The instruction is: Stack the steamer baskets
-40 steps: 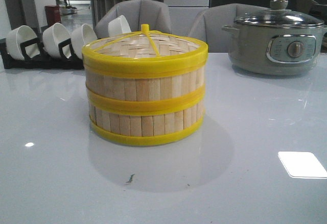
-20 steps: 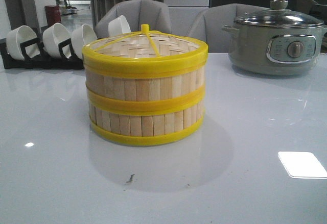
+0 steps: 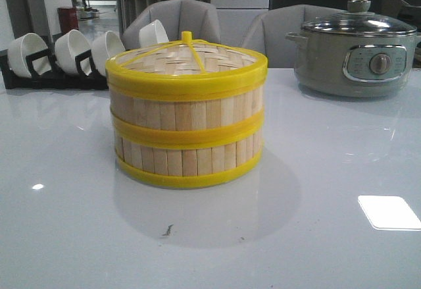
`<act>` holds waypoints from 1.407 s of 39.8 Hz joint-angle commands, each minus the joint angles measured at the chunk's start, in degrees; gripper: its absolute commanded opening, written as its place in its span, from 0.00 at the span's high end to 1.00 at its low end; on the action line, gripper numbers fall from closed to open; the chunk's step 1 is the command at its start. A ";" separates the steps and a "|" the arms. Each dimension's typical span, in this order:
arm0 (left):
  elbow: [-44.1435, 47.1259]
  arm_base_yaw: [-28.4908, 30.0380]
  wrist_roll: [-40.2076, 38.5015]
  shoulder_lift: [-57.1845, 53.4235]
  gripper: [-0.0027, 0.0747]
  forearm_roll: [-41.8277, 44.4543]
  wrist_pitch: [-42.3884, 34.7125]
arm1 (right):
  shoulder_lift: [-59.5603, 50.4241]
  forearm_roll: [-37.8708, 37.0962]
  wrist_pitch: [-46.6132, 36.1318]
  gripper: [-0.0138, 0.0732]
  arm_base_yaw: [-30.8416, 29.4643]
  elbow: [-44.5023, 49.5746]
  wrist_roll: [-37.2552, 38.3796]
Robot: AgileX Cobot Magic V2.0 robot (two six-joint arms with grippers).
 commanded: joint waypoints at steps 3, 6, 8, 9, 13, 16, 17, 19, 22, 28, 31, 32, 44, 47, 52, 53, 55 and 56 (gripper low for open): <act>0.06 0.14 -0.40 -0.75 0.86 -0.07 -5.36 | -4.47 -0.28 -5.11 0.78 -0.20 2.24 -0.90; 0.06 0.14 -0.40 -0.75 0.86 -0.07 -5.36 | -6.54 -0.75 -3.15 0.78 -0.20 2.15 -1.37; 0.06 0.14 -0.40 -0.75 0.86 -0.07 -5.36 | -7.03 -1.13 -2.55 0.78 -0.20 2.15 -1.42; 0.06 0.14 -0.40 -0.75 0.86 -0.07 -5.36 | -7.03 -1.32 -2.55 0.78 -0.20 2.15 -1.42; 0.06 0.14 -0.40 -0.75 0.86 -0.07 -5.25 | -7.03 -1.74 -2.50 0.78 -0.25 2.15 -1.42; 0.06 0.14 -0.40 -0.75 0.86 -0.07 -5.25 | -6.97 -1.74 -2.55 0.78 -0.25 2.15 -1.42; 0.06 0.14 -0.40 -0.75 0.86 -0.07 -5.25 | -6.97 -1.74 -2.55 0.78 -0.25 2.15 -1.42; 0.06 0.14 -0.40 -0.75 0.86 -0.07 -5.25 | -6.97 -1.74 -2.55 0.78 -0.25 2.15 -1.42; 0.06 0.14 -0.40 -0.75 0.86 -0.07 -5.25 | -6.96 -1.74 -2.66 0.78 -0.25 2.15 -1.42; 0.06 0.14 -0.40 -0.75 0.86 -0.07 -5.25 | -6.96 -1.74 -2.66 0.78 -0.25 2.15 -1.42; 0.06 0.14 -0.40 -0.75 0.86 -0.07 -5.25 | -6.96 -1.96 -2.67 0.78 -0.25 2.15 -1.42; 0.06 0.14 -0.40 -0.75 0.86 -0.07 -5.25 | -6.96 -2.25 -2.67 0.78 -0.25 2.15 -1.36; 0.06 0.14 -0.40 -0.75 0.86 -0.07 -5.25 | -6.96 -14.37 -3.15 0.78 -0.25 2.15 6.47; 0.06 0.14 -0.40 -0.75 0.86 -0.07 -5.25 | -6.96 -14.37 -3.15 0.78 -0.25 2.15 6.47; 0.06 0.14 -0.40 -0.75 0.86 -0.07 -5.25 | -6.96 -14.37 -3.15 0.78 -0.25 2.15 6.47; 0.06 0.14 -0.40 -0.75 0.86 -0.07 -5.25 | -6.96 -14.37 -3.15 0.78 -0.25 2.15 6.47; 0.06 0.14 -0.40 -0.75 0.86 -0.07 -5.25 | -6.96 -14.37 -3.15 0.78 -0.25 2.15 6.47; 0.06 0.14 -0.40 -0.75 0.86 -0.07 -5.25 | -6.96 -14.37 -3.15 0.78 -0.25 2.15 6.47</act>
